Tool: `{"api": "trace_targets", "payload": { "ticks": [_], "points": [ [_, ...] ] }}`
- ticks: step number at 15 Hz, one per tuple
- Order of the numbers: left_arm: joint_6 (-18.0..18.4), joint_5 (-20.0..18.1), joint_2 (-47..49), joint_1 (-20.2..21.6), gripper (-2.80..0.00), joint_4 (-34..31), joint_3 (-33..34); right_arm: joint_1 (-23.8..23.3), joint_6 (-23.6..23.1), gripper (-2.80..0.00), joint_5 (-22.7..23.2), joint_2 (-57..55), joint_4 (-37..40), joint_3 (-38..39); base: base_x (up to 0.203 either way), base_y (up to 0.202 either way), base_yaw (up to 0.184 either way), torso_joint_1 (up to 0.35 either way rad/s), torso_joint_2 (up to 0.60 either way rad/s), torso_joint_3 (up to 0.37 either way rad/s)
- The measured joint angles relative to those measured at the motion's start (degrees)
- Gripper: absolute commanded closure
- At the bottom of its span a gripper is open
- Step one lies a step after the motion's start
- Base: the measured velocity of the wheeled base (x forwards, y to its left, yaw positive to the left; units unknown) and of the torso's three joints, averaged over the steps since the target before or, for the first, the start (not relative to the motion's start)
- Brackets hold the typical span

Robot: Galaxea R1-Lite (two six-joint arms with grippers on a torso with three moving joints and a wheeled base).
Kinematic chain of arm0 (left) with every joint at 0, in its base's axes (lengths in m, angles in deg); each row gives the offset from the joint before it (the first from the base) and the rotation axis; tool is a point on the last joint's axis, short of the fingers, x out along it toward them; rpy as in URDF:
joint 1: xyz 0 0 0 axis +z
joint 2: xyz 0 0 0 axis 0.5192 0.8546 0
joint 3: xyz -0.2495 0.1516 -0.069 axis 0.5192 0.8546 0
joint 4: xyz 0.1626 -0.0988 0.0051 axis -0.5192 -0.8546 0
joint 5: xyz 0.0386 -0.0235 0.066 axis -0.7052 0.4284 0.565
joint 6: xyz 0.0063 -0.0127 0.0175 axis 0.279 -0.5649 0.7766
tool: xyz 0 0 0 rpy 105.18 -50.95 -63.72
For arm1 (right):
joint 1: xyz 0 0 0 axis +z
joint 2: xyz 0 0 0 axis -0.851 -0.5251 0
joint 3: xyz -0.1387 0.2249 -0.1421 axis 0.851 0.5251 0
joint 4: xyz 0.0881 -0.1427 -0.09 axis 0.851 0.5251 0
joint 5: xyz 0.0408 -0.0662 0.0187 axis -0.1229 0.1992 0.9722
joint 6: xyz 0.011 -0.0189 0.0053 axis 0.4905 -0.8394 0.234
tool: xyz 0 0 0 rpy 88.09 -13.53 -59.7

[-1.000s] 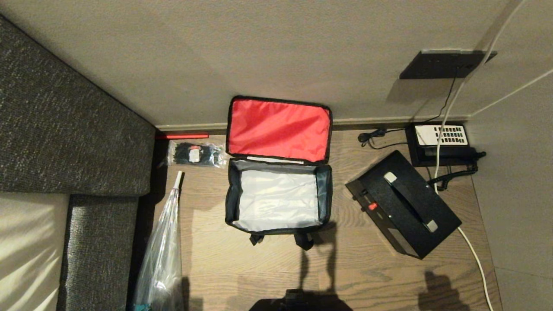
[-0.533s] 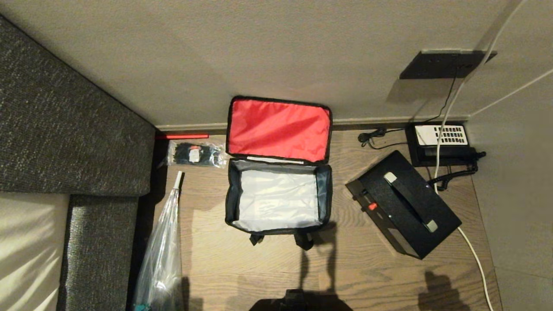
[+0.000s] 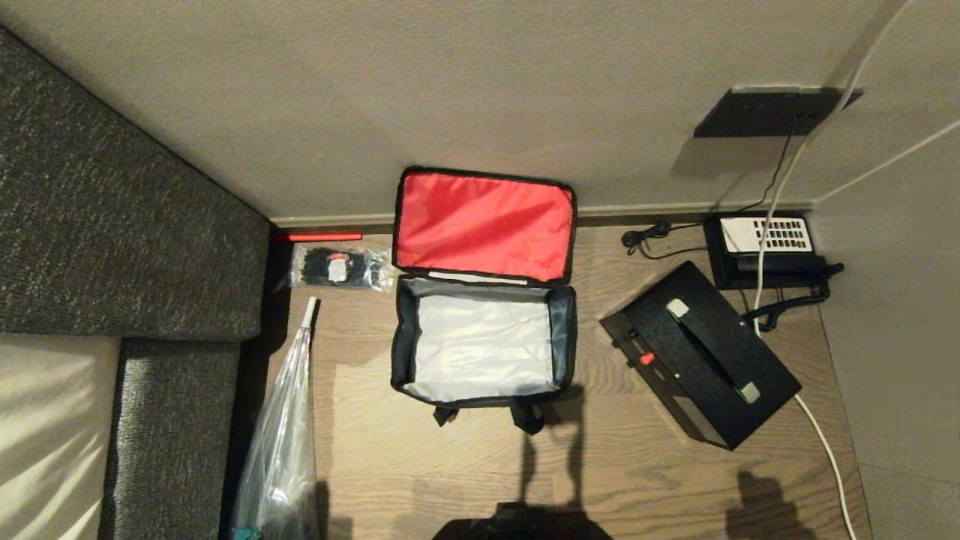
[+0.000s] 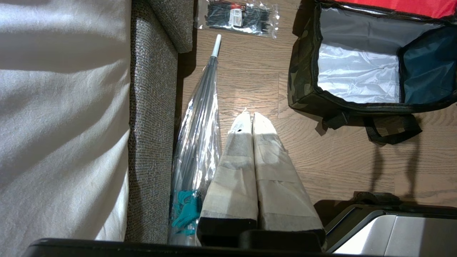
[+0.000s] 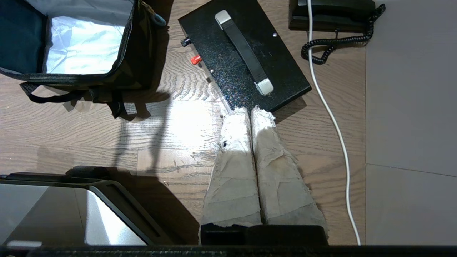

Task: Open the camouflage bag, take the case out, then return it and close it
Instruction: Grip the handle again

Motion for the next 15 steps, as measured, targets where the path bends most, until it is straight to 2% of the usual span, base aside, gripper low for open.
{"api": "trace_targets", "payload": {
  "ticks": [4, 9, 15],
  "points": [
    [0.00, -0.01, 0.00, 0.00, 0.00, 0.00, 0.00, 0.00, -0.02, 0.00, 0.02, 0.00, -0.02, 0.00, 0.000, 0.000, 0.000, 0.001, 0.00, 0.007],
    [-0.05, -0.01, 0.00, 0.00, 0.00, 0.02, 0.00, 0.00, -0.02, 0.00, 0.02, 0.00, -0.02, 0.00, 0.000, 0.000, 0.000, 0.003, 0.00, 0.151],
    [-0.01, 0.00, 0.00, 0.00, 0.00, -0.01, 0.00, 0.00, 0.00, 0.00, 0.00, 0.00, -0.04, 0.00, 0.000, 0.000, 0.000, 0.002, 0.00, 0.019]
  ]
}}
